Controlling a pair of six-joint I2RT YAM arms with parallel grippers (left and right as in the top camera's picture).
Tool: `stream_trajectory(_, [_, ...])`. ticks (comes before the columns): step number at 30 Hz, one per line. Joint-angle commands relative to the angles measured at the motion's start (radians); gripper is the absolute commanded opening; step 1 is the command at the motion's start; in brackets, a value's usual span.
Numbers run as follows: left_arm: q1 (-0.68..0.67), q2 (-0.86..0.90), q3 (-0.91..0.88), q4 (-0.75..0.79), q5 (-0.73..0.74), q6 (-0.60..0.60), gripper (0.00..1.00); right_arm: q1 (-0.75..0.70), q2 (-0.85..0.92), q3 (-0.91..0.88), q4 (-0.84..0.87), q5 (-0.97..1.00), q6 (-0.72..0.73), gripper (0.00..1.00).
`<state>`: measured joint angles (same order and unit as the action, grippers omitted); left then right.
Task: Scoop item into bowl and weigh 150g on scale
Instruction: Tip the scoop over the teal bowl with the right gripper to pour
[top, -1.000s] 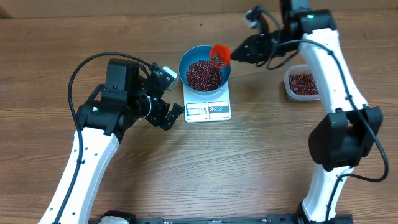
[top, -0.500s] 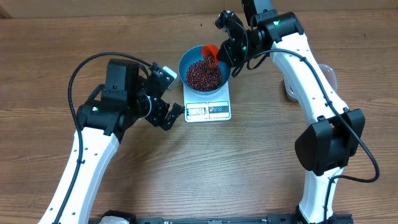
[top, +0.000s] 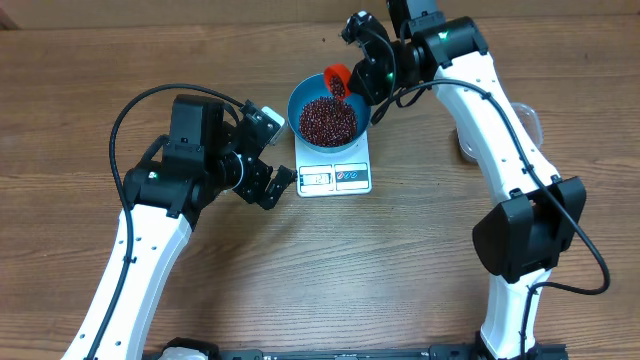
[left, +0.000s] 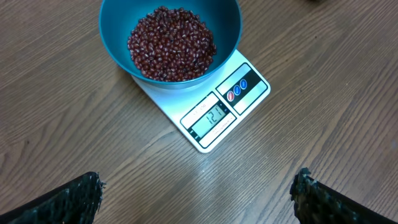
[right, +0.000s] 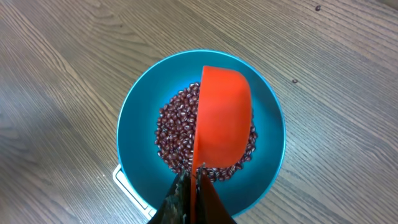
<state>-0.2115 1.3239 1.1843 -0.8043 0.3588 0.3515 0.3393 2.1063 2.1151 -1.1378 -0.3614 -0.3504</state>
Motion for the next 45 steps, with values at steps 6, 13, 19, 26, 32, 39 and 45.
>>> stream_trajectory(6, [0.000, -0.003, 0.010, 0.000, -0.003, 0.023, 1.00, 0.037, -0.014, 0.041, 0.003, 0.085, -0.022, 0.04])
stream_trajectory(13, [0.000, -0.003, 0.010, 0.000, -0.003, 0.023, 1.00, 0.039, -0.020, 0.041, 0.004, 0.113, -0.025, 0.04])
stream_trajectory(19, [0.000, -0.003, 0.010, 0.000, -0.003, 0.023, 1.00, 0.041, -0.042, 0.041, 0.008, 0.152, -0.048, 0.04])
stream_trajectory(26, [0.000, -0.003, 0.010, 0.000, -0.003, 0.023, 1.00, 0.041, -0.053, 0.041, 0.007, 0.152, -0.048, 0.04])
stream_trajectory(32, [0.000, -0.003, 0.010, 0.000, -0.003, 0.023, 1.00, 0.042, -0.053, 0.041, 0.007, 0.152, -0.048, 0.04])
stream_trajectory(39, [0.000, -0.003, 0.010, 0.000, -0.003, 0.023, 0.99, 0.055, -0.055, 0.041, 0.008, 0.158, -0.051, 0.04])
stream_trajectory(45, [0.000, -0.003, 0.010, 0.000, -0.003, 0.023, 1.00, 0.091, -0.057, 0.041, 0.006, 0.287, -0.066, 0.04])
